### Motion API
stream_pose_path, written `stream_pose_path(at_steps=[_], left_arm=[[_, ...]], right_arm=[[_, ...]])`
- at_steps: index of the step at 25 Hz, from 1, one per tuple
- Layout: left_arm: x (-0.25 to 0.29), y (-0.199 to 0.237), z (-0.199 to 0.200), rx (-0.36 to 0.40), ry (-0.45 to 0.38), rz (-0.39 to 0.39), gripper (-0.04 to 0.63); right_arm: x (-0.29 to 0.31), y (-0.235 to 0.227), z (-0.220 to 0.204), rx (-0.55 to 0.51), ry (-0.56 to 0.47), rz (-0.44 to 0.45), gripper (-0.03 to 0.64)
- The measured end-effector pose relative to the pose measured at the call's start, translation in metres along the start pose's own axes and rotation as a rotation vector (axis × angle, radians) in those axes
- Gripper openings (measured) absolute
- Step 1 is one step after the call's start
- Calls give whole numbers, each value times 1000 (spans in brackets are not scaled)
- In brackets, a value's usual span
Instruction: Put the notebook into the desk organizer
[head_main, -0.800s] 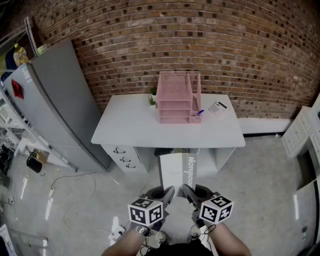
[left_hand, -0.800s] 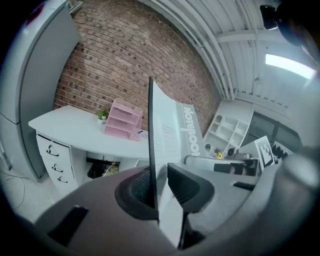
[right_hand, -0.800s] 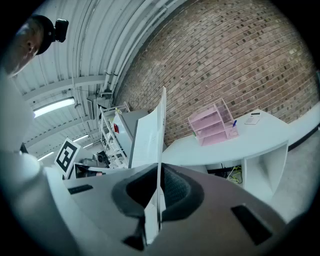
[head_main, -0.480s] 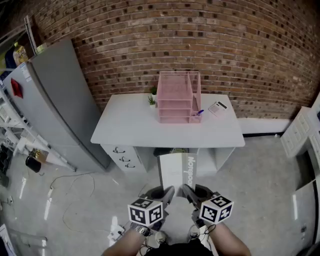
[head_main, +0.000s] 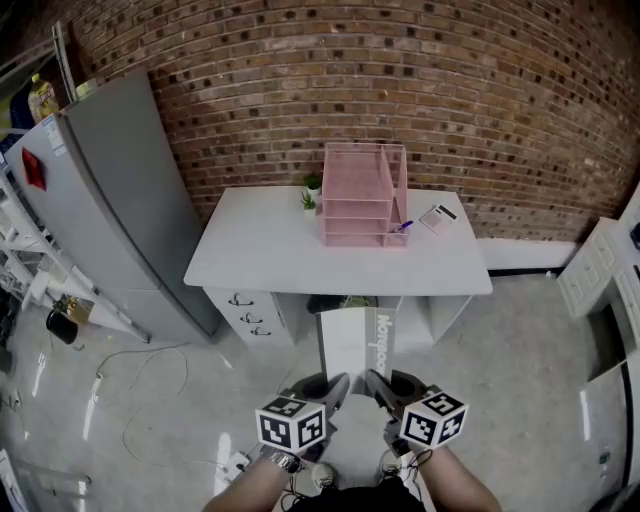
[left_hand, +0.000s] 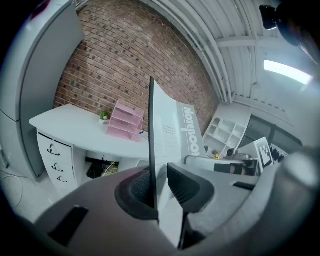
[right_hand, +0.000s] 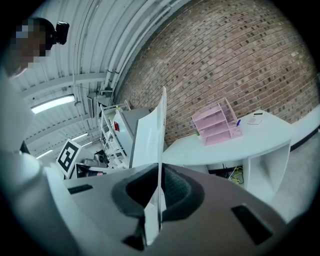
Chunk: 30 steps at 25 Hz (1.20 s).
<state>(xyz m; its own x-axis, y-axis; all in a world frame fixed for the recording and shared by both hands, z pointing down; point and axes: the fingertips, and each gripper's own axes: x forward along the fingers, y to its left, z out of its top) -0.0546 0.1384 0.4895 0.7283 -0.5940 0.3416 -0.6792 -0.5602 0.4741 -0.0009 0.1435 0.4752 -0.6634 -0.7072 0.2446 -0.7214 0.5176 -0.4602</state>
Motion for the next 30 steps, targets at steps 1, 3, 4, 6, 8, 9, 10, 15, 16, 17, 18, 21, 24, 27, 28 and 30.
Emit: stream_pose_path(at_steps=[1,3,4,6,8,9,10,15,16,17,18,21,24,27,28,30], left_arm=[[-3,4,0,1,2,-1,58],[-10,12,0,6,5,-1,58],[-13,16,1,10,6,-3,58],[-18,23,2,17,10,-5,58],[-22,29,4,18,14,-5,58],[-23,31,5,16,14,-3,58],[-24,33,6,15,13,-2,58],[-17,43,11,12,12,10,58],[-14,46,13,10,11,14,58],[-10,49,15,8,10,19,58],[-5,51,18,5,8,24,58],[13,57,28,-1,2,43,58],[37,63,40,-5,-1,65,58],[63,68,55,-11,-8,86,58],[72,70,60,-14,-11,92,58],[90,73,69,-20,-15,104,58]], right_arm=[[4,3,-2,2,-2,0,15],[11,10,-5,5,-2,-2,15],[15,13,-6,7,-4,-2,15],[22,18,-8,13,-9,-1,15],[27,22,-8,17,-12,0,14],[30,23,-8,17,-10,1,14],[32,24,-8,17,-7,2,14],[45,17,-5,22,6,17,14],[48,13,-3,23,8,21,15],[52,9,-1,24,9,27,14],[55,5,1,25,11,33,14],[65,-13,12,26,19,54,14],[75,-36,27,34,27,76,14],[86,-61,43,37,32,98,14],[90,-70,48,36,36,104,14],[96,-88,60,34,44,116,14]])
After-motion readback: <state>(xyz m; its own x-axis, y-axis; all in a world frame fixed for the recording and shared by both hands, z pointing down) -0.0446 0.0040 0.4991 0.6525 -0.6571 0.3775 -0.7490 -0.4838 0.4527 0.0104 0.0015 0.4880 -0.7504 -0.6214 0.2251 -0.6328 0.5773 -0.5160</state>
